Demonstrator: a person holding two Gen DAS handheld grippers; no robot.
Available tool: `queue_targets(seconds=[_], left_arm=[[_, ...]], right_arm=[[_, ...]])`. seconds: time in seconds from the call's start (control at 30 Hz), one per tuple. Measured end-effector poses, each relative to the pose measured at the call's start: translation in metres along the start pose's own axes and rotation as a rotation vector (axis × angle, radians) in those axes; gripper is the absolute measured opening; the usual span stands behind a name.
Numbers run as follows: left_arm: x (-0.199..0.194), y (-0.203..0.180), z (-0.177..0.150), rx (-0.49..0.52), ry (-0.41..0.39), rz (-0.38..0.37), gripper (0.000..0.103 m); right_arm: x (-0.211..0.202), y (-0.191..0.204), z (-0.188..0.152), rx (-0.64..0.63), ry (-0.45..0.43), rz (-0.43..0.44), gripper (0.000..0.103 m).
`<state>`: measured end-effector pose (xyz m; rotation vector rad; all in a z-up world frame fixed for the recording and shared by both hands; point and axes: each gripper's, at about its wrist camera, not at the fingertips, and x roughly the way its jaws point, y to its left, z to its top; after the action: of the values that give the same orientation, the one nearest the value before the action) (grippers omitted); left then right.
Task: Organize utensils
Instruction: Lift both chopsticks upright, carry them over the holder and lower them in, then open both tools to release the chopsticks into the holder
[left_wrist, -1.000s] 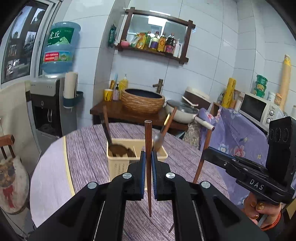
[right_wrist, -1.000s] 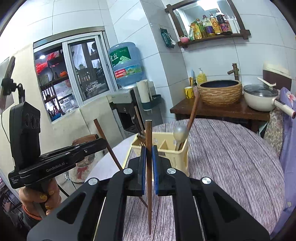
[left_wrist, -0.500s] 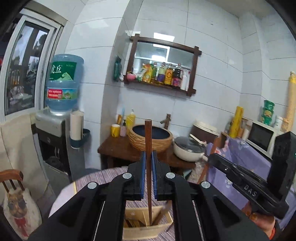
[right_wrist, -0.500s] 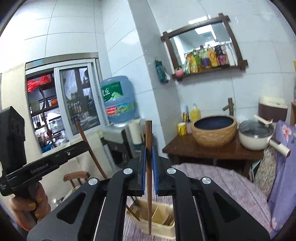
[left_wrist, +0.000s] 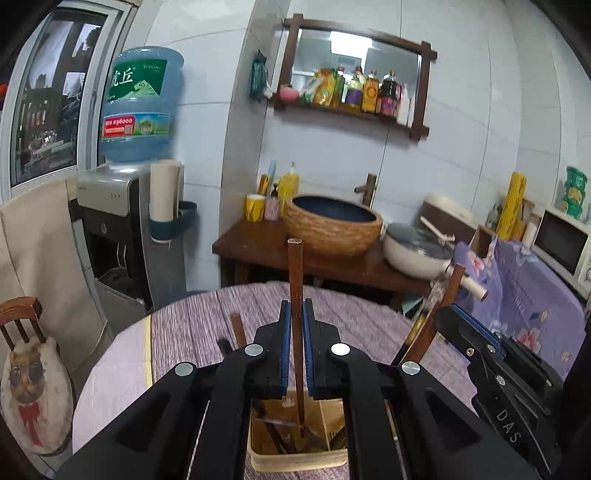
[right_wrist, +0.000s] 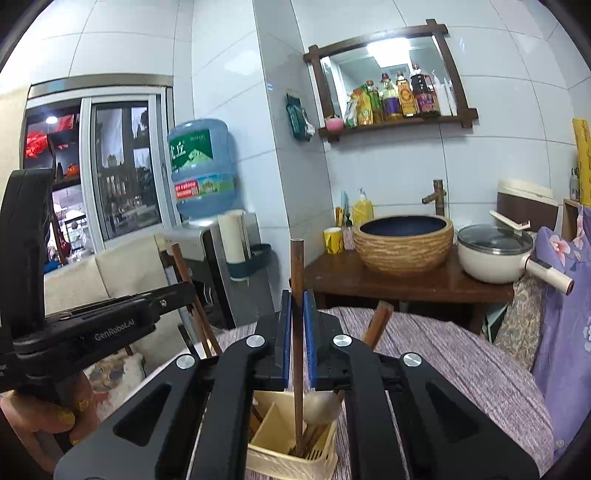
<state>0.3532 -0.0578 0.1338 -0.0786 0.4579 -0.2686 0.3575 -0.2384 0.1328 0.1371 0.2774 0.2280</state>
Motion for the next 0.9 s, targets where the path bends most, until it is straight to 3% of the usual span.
queue_targets(seconds=[0.23, 0.43, 0.5, 0.53, 0.57, 0.63, 0.7, 0.77, 0.83, 0.9], left_arm=[[0.021, 0.0, -0.03, 0.008, 0.071, 0.002, 0.007], [0.012, 0.002, -0.035, 0.015, 0.06, -0.009, 0.008], [0.002, 0.002, -0.037, 0.023, 0.044, -0.013, 0.016], [-0.004, 0.003, -0.038, 0.026, 0.032, -0.014, 0.03], [-0.008, 0.003, -0.039, 0.026, 0.019, -0.014, 0.048], [-0.028, 0.008, -0.045, 0.016, -0.025, -0.009, 0.064], [-0.044, 0.013, -0.054, 0.011, -0.051, -0.01, 0.073], [-0.061, 0.019, -0.067, -0.003, -0.069, -0.017, 0.089], [-0.079, 0.027, -0.086, -0.02, -0.096, -0.014, 0.097], [-0.092, 0.032, -0.103, -0.022, -0.113, -0.009, 0.098]], right_arm=[[0.004, -0.005, -0.022, 0.005, 0.019, -0.008, 0.008], [-0.006, -0.009, -0.024, 0.009, -0.013, -0.013, 0.009], [-0.016, -0.012, -0.025, 0.018, -0.026, -0.01, 0.011], [-0.022, -0.012, -0.026, 0.023, -0.033, -0.005, 0.018], [-0.028, -0.012, -0.027, 0.026, -0.04, -0.001, 0.03], [-0.044, -0.012, -0.03, 0.025, -0.064, 0.004, 0.048], [-0.06, -0.009, -0.037, 0.0, -0.064, 0.01, 0.052], [-0.075, -0.004, -0.045, -0.032, -0.054, 0.002, 0.064], [-0.088, -0.001, -0.058, -0.057, -0.041, 0.009, 0.069], [-0.103, 0.006, -0.076, -0.094, -0.017, 0.017, 0.074]])
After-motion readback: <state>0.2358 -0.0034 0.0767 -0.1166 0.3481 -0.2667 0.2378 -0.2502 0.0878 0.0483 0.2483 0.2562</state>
